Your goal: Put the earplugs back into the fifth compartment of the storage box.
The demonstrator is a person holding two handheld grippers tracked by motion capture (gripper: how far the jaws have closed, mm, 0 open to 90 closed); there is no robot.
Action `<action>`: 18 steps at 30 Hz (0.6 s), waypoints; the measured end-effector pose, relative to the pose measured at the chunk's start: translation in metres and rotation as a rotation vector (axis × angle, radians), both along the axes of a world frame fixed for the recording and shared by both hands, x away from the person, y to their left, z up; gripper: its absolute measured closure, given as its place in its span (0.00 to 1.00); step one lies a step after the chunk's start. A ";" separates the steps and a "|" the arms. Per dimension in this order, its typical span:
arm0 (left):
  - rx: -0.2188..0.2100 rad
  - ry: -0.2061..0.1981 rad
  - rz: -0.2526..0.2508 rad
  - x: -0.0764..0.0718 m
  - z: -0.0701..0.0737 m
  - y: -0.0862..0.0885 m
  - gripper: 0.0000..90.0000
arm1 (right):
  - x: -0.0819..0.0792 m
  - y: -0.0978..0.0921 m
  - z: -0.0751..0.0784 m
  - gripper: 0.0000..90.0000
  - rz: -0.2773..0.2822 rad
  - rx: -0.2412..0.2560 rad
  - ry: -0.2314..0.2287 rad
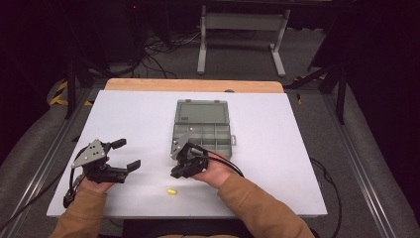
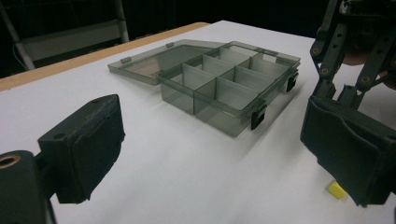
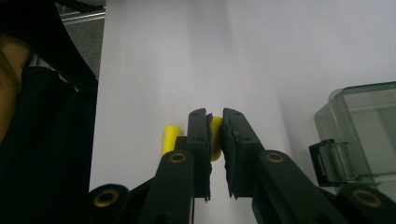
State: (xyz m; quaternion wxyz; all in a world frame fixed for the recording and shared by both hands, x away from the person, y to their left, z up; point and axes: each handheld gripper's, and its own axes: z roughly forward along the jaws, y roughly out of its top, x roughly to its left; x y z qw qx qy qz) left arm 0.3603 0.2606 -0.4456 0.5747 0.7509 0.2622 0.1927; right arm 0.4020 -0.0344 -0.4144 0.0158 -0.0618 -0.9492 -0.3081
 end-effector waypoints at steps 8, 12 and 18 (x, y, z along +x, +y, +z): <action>-0.004 0.000 0.000 0.000 0.000 0.000 0.08 | 0.003 -0.002 0.014 0.91 -0.013 0.002 -0.035; -0.001 0.001 0.000 0.000 0.000 0.000 0.08 | 0.006 -0.003 0.020 0.91 -0.021 0.011 -0.050; -0.001 0.000 0.000 0.000 0.000 0.000 0.08 | 0.010 -0.004 0.027 0.91 -0.033 0.014 -0.067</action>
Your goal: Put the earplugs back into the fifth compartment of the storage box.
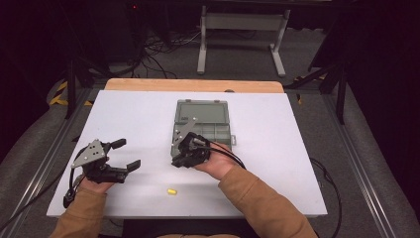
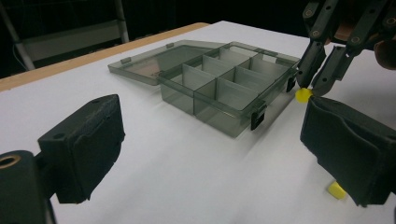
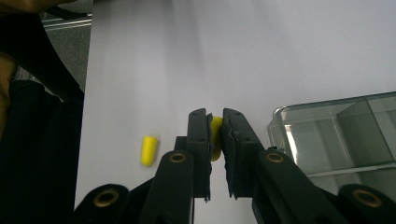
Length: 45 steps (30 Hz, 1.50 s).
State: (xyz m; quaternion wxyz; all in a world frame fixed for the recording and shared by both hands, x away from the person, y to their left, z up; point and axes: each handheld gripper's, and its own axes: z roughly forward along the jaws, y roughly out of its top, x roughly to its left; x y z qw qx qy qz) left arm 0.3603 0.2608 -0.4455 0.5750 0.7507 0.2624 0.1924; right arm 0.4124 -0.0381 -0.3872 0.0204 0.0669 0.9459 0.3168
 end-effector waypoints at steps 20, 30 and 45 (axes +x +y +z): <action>0.001 -0.001 0.000 0.000 0.000 0.000 0.08 | 0.030 -0.001 0.008 0.91 -0.102 0.019 -0.024; 0.002 -0.002 -0.001 0.000 0.000 0.000 0.08 | 0.046 0.002 0.006 0.91 -0.161 0.023 -0.032; 0.005 -0.003 0.000 0.000 0.000 0.000 0.08 | 0.069 0.002 -0.011 0.91 -0.229 -0.017 -0.025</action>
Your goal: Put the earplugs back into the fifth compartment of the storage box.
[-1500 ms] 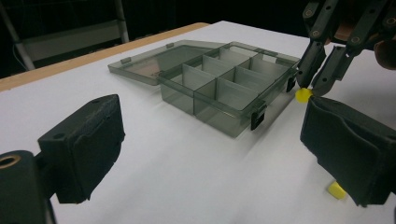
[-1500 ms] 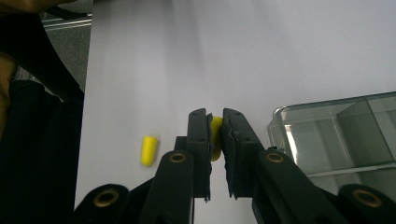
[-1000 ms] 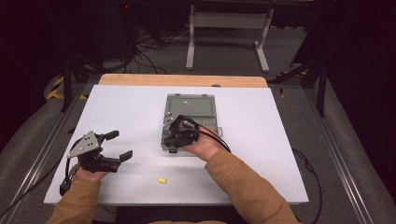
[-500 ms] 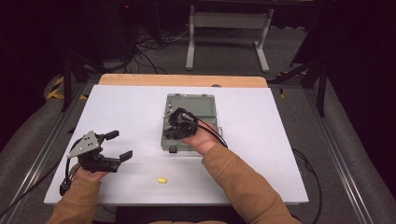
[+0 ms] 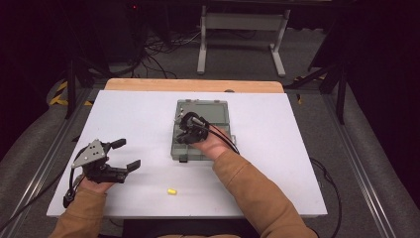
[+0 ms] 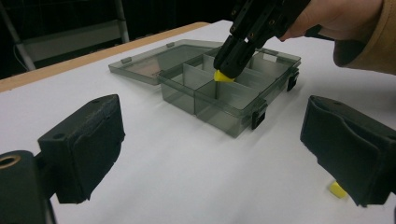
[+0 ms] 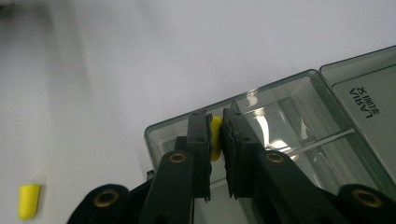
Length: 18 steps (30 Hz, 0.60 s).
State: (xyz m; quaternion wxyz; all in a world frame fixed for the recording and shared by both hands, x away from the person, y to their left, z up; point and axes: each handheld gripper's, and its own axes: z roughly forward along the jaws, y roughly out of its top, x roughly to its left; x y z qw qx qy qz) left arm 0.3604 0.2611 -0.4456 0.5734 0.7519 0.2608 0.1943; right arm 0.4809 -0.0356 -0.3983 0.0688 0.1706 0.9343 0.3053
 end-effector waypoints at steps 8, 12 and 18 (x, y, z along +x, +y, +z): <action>0.000 0.000 -0.001 0.000 0.000 0.000 0.08 | 0.004 0.001 -0.006 0.91 -0.007 -0.022 0.006; -0.002 0.000 -0.001 0.000 0.000 0.000 0.08 | 0.005 0.002 -0.009 0.91 -0.013 -0.026 0.011; -0.001 0.000 -0.001 0.000 0.000 0.000 0.08 | 0.006 0.005 -0.014 0.91 -0.007 -0.047 0.017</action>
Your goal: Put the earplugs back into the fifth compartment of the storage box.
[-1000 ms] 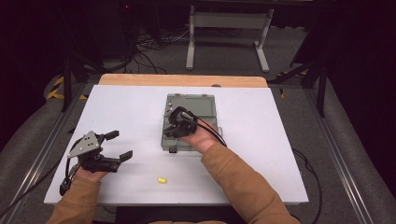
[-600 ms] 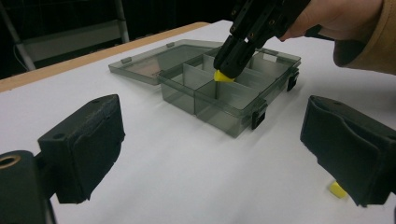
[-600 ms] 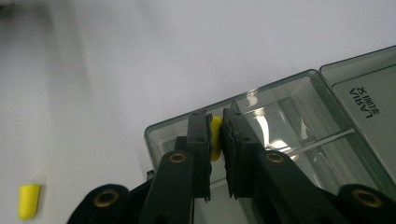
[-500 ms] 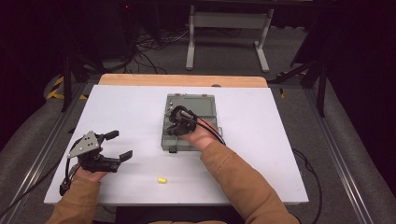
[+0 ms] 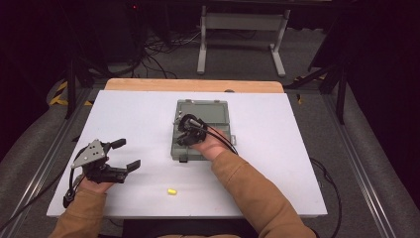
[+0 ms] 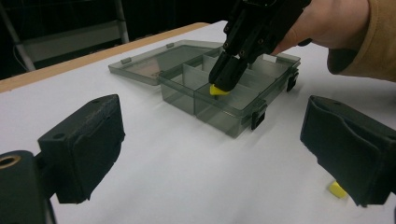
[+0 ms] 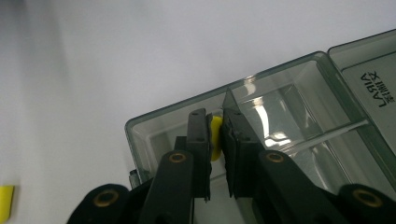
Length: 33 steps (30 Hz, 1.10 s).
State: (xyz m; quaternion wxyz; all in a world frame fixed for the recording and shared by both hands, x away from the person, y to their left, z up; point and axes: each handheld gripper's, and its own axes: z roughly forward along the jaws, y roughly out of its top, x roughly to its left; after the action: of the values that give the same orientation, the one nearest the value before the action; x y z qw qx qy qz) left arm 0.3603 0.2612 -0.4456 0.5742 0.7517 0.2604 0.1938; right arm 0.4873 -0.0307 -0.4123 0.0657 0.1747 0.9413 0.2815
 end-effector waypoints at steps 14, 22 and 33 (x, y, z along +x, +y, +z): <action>0.000 -0.001 -0.001 0.000 0.000 0.000 0.08 | 0.000 0.004 -0.007 0.90 0.003 -0.034 0.013; 0.001 0.000 -0.003 0.000 0.000 0.000 0.08 | -0.001 0.006 -0.008 0.90 0.010 -0.050 0.018; 0.001 0.000 -0.003 0.000 0.000 0.000 0.08 | -0.004 0.006 -0.006 0.82 0.025 -0.036 0.012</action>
State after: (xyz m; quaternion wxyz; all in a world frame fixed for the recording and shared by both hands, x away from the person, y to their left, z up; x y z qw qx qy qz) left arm 0.3603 0.2608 -0.4457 0.5740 0.7524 0.2590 0.1932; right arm 0.4834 -0.0246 -0.4179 0.0594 0.1633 0.9487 0.2643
